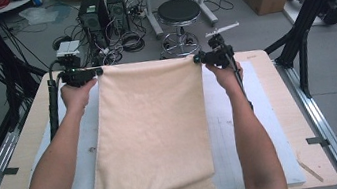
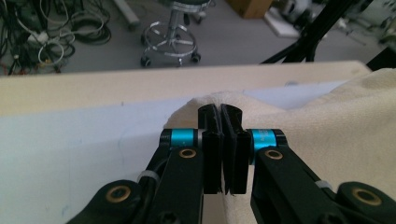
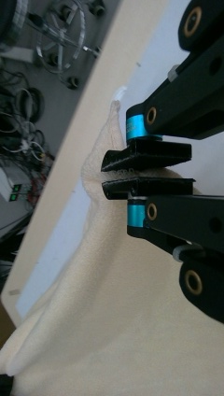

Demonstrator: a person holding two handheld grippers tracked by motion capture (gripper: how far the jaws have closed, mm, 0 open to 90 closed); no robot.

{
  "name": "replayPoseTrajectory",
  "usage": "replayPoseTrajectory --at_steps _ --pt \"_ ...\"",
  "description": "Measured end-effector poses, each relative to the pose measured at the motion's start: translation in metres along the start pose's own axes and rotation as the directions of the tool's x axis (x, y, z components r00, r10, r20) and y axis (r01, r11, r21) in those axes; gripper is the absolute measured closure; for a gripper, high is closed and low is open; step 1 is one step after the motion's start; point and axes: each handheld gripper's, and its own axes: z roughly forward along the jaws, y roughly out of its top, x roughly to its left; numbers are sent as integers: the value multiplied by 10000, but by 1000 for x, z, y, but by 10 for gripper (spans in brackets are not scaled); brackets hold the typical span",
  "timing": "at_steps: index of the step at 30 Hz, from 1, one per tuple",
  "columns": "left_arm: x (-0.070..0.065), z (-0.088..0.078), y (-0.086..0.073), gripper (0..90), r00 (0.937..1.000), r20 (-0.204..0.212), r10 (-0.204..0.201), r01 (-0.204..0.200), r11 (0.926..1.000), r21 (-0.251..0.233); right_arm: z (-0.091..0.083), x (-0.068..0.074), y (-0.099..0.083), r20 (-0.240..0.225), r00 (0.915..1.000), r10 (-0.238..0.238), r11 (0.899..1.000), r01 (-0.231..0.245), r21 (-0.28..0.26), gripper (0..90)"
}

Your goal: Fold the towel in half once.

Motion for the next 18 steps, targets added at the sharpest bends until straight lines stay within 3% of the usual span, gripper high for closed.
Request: replayPoseTrajectory --at_steps 3,6,8,13,16,18 --pt "-3 -12 18 869 9999 157 67 -58 9984 -555 -13 1 18 -25 9998 -187 9990 186 -401 845" --pt "-2 -21 20 869 9994 339 89 -62 9969 -783 -23 5 27 -275 9992 -276 9966 254 -778 846" --pt "0 -25 16 869 9990 437 134 -101 9972 -747 -23 7 25 -602 9981 -163 9974 119 -716 845" --pt "2 -34 -6 869 9953 971 67 5 9973 -737 -23 16 15 -1107 9932 -353 9992 327 -247 844" --pt "2 -46 -19 868 9893 1454 122 27 9948 -1016 -31 25 9 -1533 9868 -530 9974 447 -566 844" --pt "0 -56 -27 868 9853 1674 350 -184 9948 -998 -37 31 5 -1803 9803 -802 9953 690 -676 844"
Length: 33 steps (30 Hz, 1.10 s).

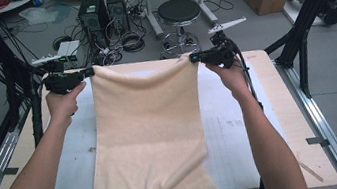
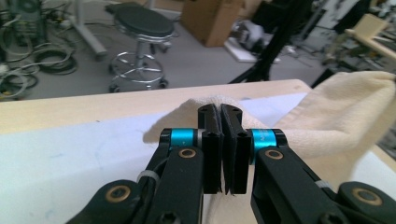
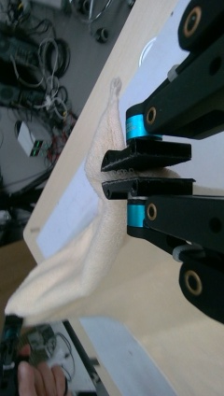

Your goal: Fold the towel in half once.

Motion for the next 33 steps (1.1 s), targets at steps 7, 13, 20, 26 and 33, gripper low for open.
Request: replayPoseTrajectory --at_steps 7,13,20,26,33 --pt "-15 -39 -31 867 9957 856 363 -360 9993 -47 -27 32 -28 -1086 9934 -370 9987 328 -402 843" --pt "-37 -84 -74 865 9813 1542 1149 -1136 9934 -172 -58 70 -64 -1987 9748 -1014 9922 846 -912 839" --pt "-58 -134 -142 865 9634 2171 1573 -1720 9838 503 -92 133 -133 -3361 9198 -2024 9781 1726 -1164 829" --pt "-70 -158 -197 829 9168 3707 1488 -2350 9513 1993 -98 160 -191 -4959 8415 -2142 9723 2322 -260 547" --pt "-60 -151 -187 613 9142 3787 1445 -2179 9630 1587 -95 136 -191 -3431 9250 -1635 9826 1839 276 484"
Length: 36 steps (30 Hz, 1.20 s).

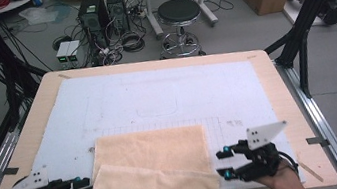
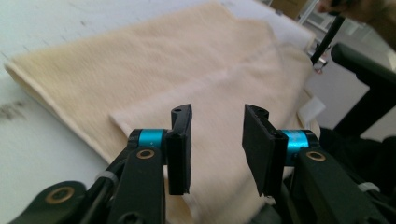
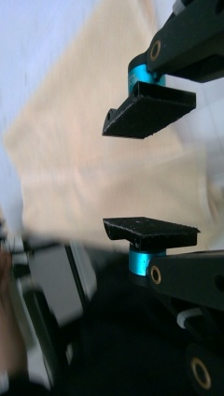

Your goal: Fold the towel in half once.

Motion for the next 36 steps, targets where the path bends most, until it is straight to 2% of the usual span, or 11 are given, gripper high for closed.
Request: replayPoseTrajectory --at_steps 3,5,11,15,18,21,23,25,28,31,36 --pt "14 14 16 576 9987 -470 189 -196 9997 -144 11 -27 11 1231 9923 127 9992 -173 365 479" --pt "25 28 24 561 9934 -1138 115 -135 9998 -169 20 -46 19 1568 9869 380 9980 -456 448 464" --pt "62 60 36 556 9455 -3255 68 45 9994 340 48 -88 36 2353 9712 376 9977 -499 466 431" --pt "84 75 40 537 9259 -3777 -42 344 9967 732 67 -110 35 2395 9690 612 9937 -817 765 411" --pt "95 83 37 512 9225 -3858 -128 587 9925 1074 79 -123 28 2342 9677 929 9862 -1218 1120 399" --pt "104 87 33 489 9300 -3627 -597 1185 9827 1421 88 -132 22 2168 9683 1237 9774 -1566 1417 396" --pt "106 89 32 513 9424 -3236 -847 1369 9804 1420 92 -136 19 2052 9682 1432 9710 -1776 1604 399" --pt "106 90 32 552 9457 -3124 -901 1465 9759 1620 96 -138 16 1903 9692 1564 9646 -1913 1814 420" --pt "109 89 31 646 9502 -2802 -1362 1850 9704 1554 99 -138 14 1704 9735 1524 9598 -1869 2094 513" --pt "106 90 31 750 9561 -2628 -1293 1780 9691 1707 103 -138 12 1641 9760 1430 9541 -1800 2392 620" --pt "103 89 34 814 9539 -2839 -977 1474 9762 1593 98 -133 16 1019 9861 1315 9561 -1533 2497 838"
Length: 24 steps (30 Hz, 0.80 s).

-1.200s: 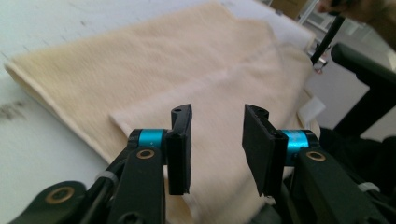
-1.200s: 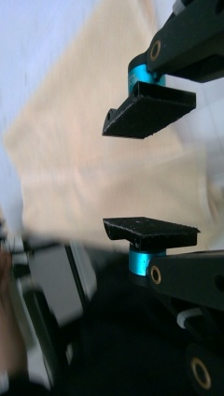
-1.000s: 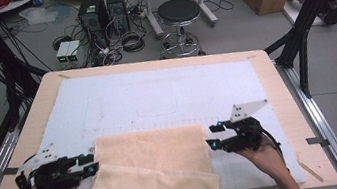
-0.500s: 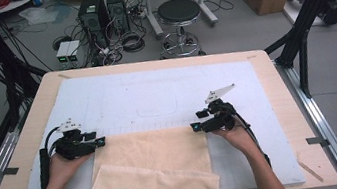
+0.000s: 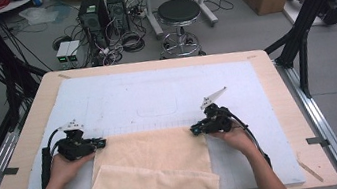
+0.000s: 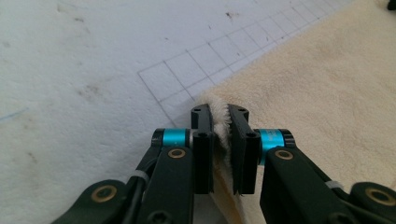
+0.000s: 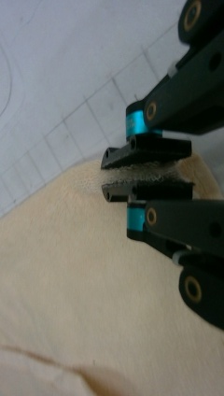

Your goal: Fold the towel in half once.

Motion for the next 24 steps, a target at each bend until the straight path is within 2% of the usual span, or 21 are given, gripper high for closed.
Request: replayPoseTrajectory --at_steps 2,3,6,8,11,14,16,18,19,20,21,22,24 --pt "1 -1 4 821 10000 -49 -43 41 9997 -223 -6 2 3 69 9999 -112 9999 113 -97 845" --pt "0 0 9 822 9999 -147 42 -45 9998 -201 -9 2 6 239 9994 -233 9997 235 -74 848" --pt "-1 1 33 826 9979 -570 304 -335 9980 -540 -23 2 25 967 9946 -371 9992 382 -103 852" --pt "1 1 54 826 9966 -793 236 -313 9948 -965 -34 -2 40 1711 9839 -506 9977 575 -355 852" --pt "5 3 90 826 9930 -1164 223 -378 9904 -1327 -49 -17 64 2559 9663 -277 9976 428 -539 852" --pt "6 9 125 825 9825 -1780 544 -793 9875 -1359 -60 -33 84 3175 9483 -17 9953 323 -911 852" --pt "8 15 143 824 9725 -2219 700 -1025 9851 -1383 -63 -43 95 3534 9353 161 9945 216 -1023 851" --pt "12 24 153 816 9666 -2454 739 -1063 9869 -1213 -62 -54 100 3672 9290 460 9915 24 -1304 843" --pt "15 30 155 797 9637 -2601 601 -907 9901 -1070 -61 -59 100 3743 9254 595 9906 -83 -1368 826" --pt "18 37 155 751 9588 -2790 541 -823 9925 -905 -57 -65 99 3824 9209 758 9887 -198 -1484 755" --pt "20 43 153 687 9563 -2890 438 -661 9955 -680 -52 -70 97 4003 9109 1006 9868 -401 -1567 646" --pt "24 49 150 624 9590 -2822 273 -426 9979 -482 -48 -76 94 4095 9042 1216 9862 -633 -1531 618" --pt "27 55 142 603 9665 -2554 270 -372 9987 -355 -40 -84 87 3775 9129 1550 9844 -1104 -1372 573"
